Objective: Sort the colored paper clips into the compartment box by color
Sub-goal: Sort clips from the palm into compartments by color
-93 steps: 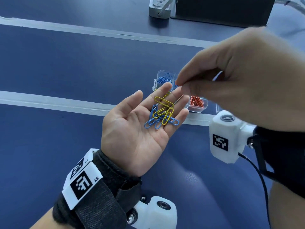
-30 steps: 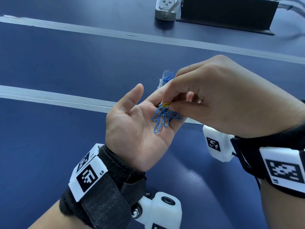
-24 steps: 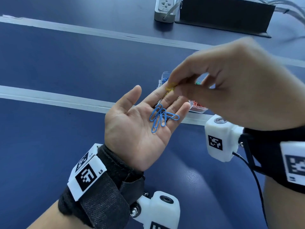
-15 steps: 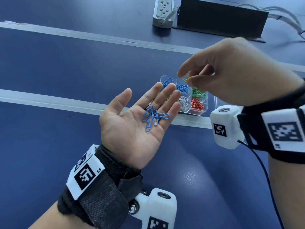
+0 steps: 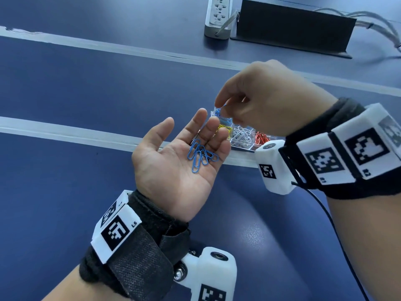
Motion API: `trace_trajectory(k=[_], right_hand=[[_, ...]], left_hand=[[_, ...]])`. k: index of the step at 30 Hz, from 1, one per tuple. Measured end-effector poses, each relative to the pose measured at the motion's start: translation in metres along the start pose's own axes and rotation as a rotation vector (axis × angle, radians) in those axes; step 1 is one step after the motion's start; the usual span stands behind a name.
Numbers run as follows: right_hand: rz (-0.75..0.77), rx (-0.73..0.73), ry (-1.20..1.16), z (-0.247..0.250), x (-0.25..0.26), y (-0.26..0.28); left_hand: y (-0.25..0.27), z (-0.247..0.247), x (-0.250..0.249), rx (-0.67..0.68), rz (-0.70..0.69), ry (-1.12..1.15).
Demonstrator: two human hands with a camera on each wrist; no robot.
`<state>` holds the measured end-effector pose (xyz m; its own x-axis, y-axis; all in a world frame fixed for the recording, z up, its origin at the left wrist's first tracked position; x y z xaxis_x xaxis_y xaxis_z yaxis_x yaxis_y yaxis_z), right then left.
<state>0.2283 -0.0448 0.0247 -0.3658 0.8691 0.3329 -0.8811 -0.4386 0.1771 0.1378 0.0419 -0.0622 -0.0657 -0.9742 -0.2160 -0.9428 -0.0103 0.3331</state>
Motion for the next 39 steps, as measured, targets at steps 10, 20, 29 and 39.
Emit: trace_trajectory(k=[10,20,29,39], right_hand=[[0.308,-0.039,0.010,0.011,0.019,0.026],[0.272,0.089,0.239,-0.013,0.025,0.027],[0.295,0.064,0.301,-0.007,0.026,0.032],[0.285,-0.198,0.120,0.033,0.012,0.024]], left_hand=[[0.002,-0.004,0.008,0.069,0.049,-0.017],[0.008,-0.009,0.013,0.156,0.100,0.049],[0.009,-0.012,0.013,0.143,0.118,-0.013],[0.003,-0.006,0.011,0.104,0.079,-0.041]])
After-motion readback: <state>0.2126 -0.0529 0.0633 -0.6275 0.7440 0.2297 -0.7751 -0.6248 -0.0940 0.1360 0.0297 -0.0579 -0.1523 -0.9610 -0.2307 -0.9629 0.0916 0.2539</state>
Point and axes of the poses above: each hand's wrist, its own y-axis away from the middle knuckle, its own z-axis out of the back of the hand, x = y × z, the point moved 4 cm from there along -y, towards the middle knuckle, and after that the axes turned 6 degrees about -z, right-handed, at the moved point
